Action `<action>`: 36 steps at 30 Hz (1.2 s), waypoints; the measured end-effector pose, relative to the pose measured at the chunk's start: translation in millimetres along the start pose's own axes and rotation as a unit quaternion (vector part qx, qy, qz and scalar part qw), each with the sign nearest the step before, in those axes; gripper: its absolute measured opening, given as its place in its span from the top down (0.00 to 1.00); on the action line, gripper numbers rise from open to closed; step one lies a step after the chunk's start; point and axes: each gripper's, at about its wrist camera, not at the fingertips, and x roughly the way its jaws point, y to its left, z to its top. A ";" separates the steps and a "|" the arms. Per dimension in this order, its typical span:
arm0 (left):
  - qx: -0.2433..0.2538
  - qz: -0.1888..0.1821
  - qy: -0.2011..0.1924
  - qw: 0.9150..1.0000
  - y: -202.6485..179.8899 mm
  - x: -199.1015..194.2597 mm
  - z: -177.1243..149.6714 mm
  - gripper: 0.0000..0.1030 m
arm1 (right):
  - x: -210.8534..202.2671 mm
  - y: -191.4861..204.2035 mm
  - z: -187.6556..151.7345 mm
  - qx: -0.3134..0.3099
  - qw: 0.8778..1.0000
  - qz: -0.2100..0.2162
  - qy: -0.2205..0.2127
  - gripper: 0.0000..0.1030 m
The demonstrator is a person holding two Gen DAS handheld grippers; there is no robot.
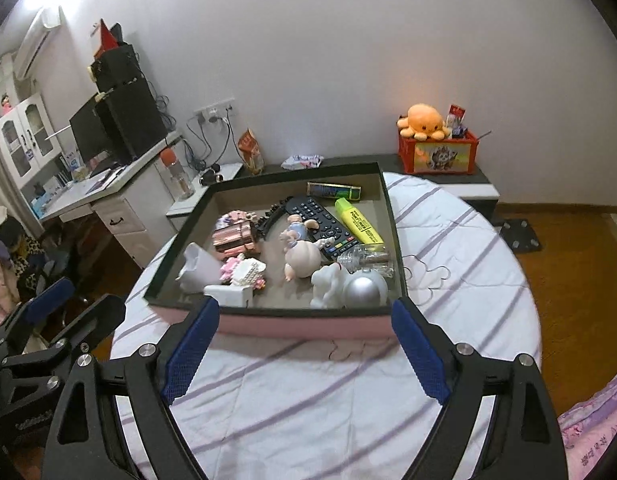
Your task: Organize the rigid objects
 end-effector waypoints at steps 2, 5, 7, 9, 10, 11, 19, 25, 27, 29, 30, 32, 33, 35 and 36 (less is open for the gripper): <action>0.000 0.003 -0.003 1.000 -0.3 -11.7 -6.3 0.00 | -14.8 3.7 -5.9 -0.004 1.000 -0.001 -0.007 0.13; -0.003 0.005 -0.005 1.000 2.1 -29.7 -16.8 0.00 | -36.2 9.2 -15.6 -0.012 1.000 -0.004 -0.017 0.13; -0.007 0.006 -0.006 1.000 2.9 -39.6 -21.0 0.00 | -49.5 12.5 -22.5 -0.016 1.000 -0.007 -0.023 0.13; -0.008 0.008 -0.009 1.000 2.3 -51.0 -25.5 0.00 | -63.2 14.2 -28.4 -0.019 0.999 -0.008 -0.030 0.13; -0.008 0.008 -0.011 1.000 2.4 -56.6 -27.4 0.00 | -70.4 15.5 -31.5 -0.021 0.999 -0.011 -0.035 0.13; -0.008 0.007 -0.014 1.000 1.7 -63.0 -29.0 0.00 | -78.4 16.8 -34.7 -0.024 0.999 -0.016 -0.040 0.13; -0.008 0.009 -0.036 0.999 -8.9 -111.1 -37.3 0.00 | -138.0 25.8 -56.0 -0.036 0.992 -0.055 -0.105 0.13; -0.002 0.012 -0.049 0.999 -17.8 -140.0 -44.0 0.00 | -162.0 24.3 -68.6 -0.030 0.991 -0.052 -0.117 0.13; -0.001 0.014 -0.055 0.998 -19.7 -149.8 -45.9 0.00 | -166.4 24.2 -72.4 -0.028 0.991 -0.052 -0.117 0.13; -0.002 0.021 -0.060 0.998 -20.8 -157.8 -46.4 0.00 | -170.8 24.3 -73.9 -0.029 0.991 -0.053 -0.119 0.13; -0.002 0.025 -0.062 0.998 -21.3 -161.3 -46.0 0.00 | -173.2 25.7 -75.0 -0.029 0.991 -0.054 -0.121 0.13; -0.002 0.028 -0.068 0.997 -21.4 -169.8 -46.3 0.00 | -180.2 27.3 -76.2 -0.027 0.990 -0.054 -0.128 0.13; -0.001 0.030 -0.072 0.997 -21.4 -174.2 -46.6 0.00 | -183.1 28.1 -76.5 -0.028 0.989 -0.055 -0.131 0.13; 0.001 0.036 -0.079 0.996 -21.2 -181.5 -46.5 0.00 | -189.0 31.4 -77.0 -0.030 0.989 -0.056 -0.137 0.13; 0.002 0.038 -0.081 0.996 -21.1 -184.2 -46.8 0.00 | -190.5 33.0 -77.6 -0.031 0.988 -0.057 -0.138 0.13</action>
